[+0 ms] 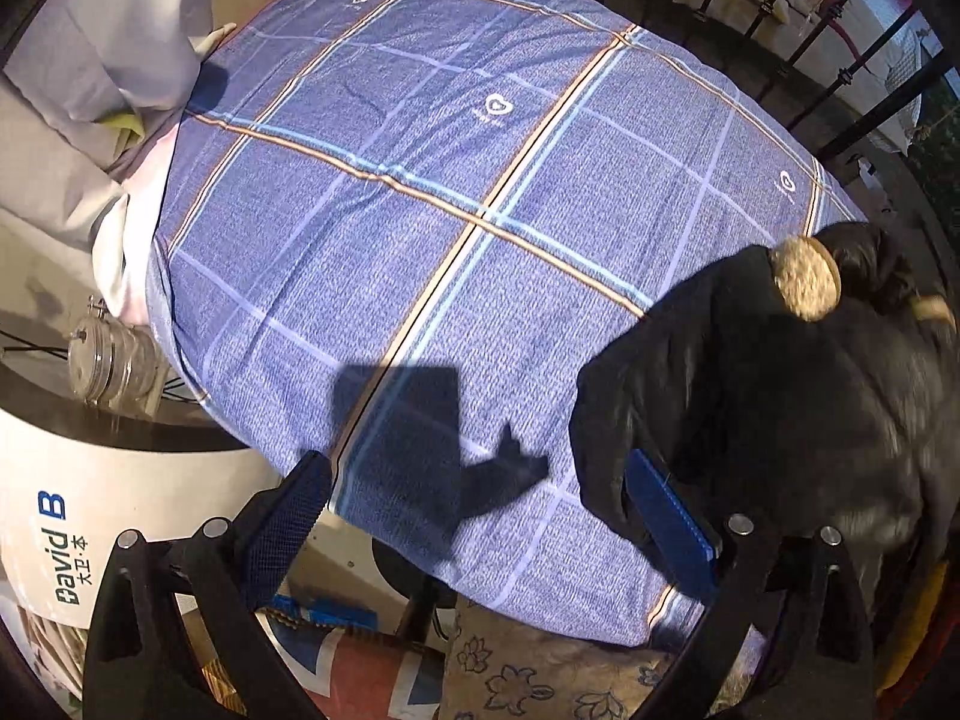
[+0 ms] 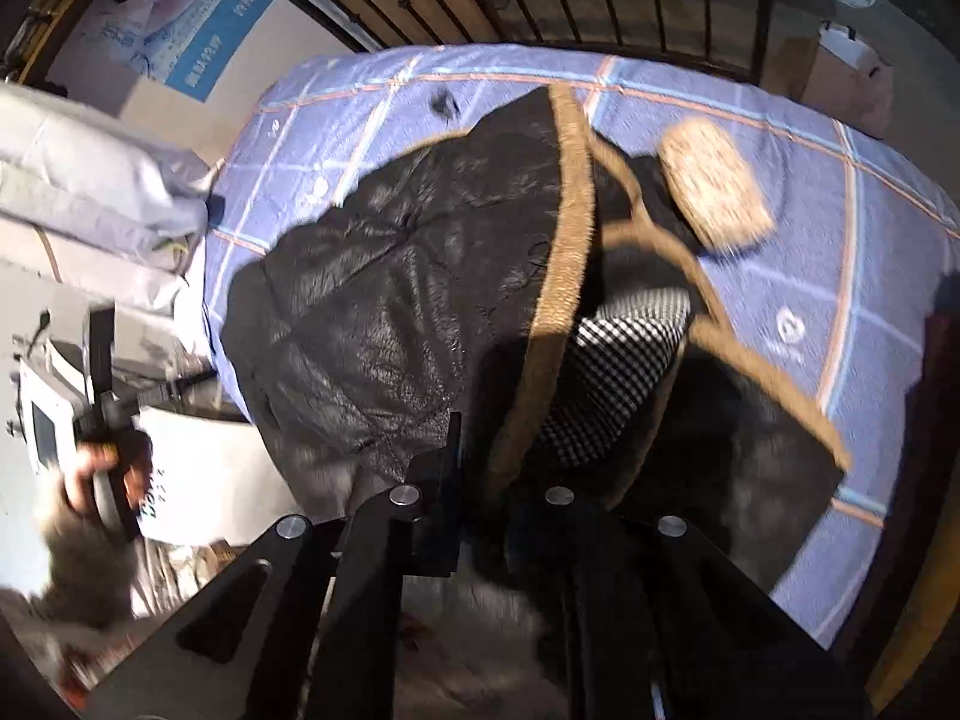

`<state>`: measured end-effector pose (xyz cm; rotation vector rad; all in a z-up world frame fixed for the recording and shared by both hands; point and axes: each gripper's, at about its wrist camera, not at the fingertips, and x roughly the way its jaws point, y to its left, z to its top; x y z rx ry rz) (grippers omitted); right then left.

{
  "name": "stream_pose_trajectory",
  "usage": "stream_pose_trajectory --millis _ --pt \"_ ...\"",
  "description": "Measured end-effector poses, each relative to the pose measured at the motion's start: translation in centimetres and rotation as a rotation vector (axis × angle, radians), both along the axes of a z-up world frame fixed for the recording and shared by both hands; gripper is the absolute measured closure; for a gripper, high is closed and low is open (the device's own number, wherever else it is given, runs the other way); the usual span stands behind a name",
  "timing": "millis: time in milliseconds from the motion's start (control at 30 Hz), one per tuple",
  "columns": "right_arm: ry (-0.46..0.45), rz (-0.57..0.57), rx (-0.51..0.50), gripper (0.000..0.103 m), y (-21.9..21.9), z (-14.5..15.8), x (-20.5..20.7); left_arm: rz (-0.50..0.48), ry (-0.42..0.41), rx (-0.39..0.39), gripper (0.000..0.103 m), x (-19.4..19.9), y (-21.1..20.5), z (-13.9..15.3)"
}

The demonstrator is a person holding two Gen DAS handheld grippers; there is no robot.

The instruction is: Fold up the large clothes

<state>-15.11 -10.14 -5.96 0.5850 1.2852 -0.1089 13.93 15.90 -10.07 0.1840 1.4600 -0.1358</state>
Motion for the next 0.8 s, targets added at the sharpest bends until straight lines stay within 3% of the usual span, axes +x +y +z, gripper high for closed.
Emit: stream_pose_trajectory --millis 67,167,333,367,433,467,500,600,633,733,800 --pt "0.075 0.009 -0.009 0.093 2.1 -1.2 -5.0 -0.008 -0.004 -0.02 0.006 1.6 -1.0 0.1" --pt "0.208 -0.092 0.068 0.093 4.2 -4.3 -12.0 -0.067 0.005 -0.049 0.006 3.2 -3.9 0.1" --pt "0.268 -0.272 0.177 0.091 6.7 -6.9 -18.4 -0.3 0.004 -0.076 0.006 2.2 -12.6 0.2" --pt "0.274 -0.303 0.2 0.086 6.7 -6.5 -18.9 -0.377 0.015 -0.069 0.006 1.5 -14.8 -0.2" --pt "0.265 -0.358 0.19 0.066 6.5 -5.7 -19.4 -0.514 -0.002 -0.001 0.006 -0.1 -18.6 -1.5" --pt "0.268 -0.368 0.174 0.048 6.4 -4.9 -19.5 -0.563 -0.029 0.046 0.006 -0.7 -20.3 -2.4" --pt "0.242 -0.373 0.12 0.038 5.8 -5.0 -18.7 -0.596 -0.049 0.086 0.006 -1.0 -21.4 -3.3" --pt "0.203 -0.406 -0.01 0.037 4.8 -1.6 -18.4 -0.637 -0.076 0.248 0.006 -0.6 -23.4 -7.1" --pt "0.16 -0.427 -0.031 0.037 4.3 0.1 -18.2 -0.634 -0.06 0.269 0.006 -0.2 -23.4 -8.0" --pt "0.037 -0.465 -0.121 0.029 2.3 4.2 -16.4 -0.605 -0.005 0.228 0.009 0.7 -22.2 -9.0" --pt "-0.027 -0.461 -0.184 0.028 0.1 4.7 -15.1 -0.61 0.018 0.215 0.019 0.5 -21.4 -9.1"
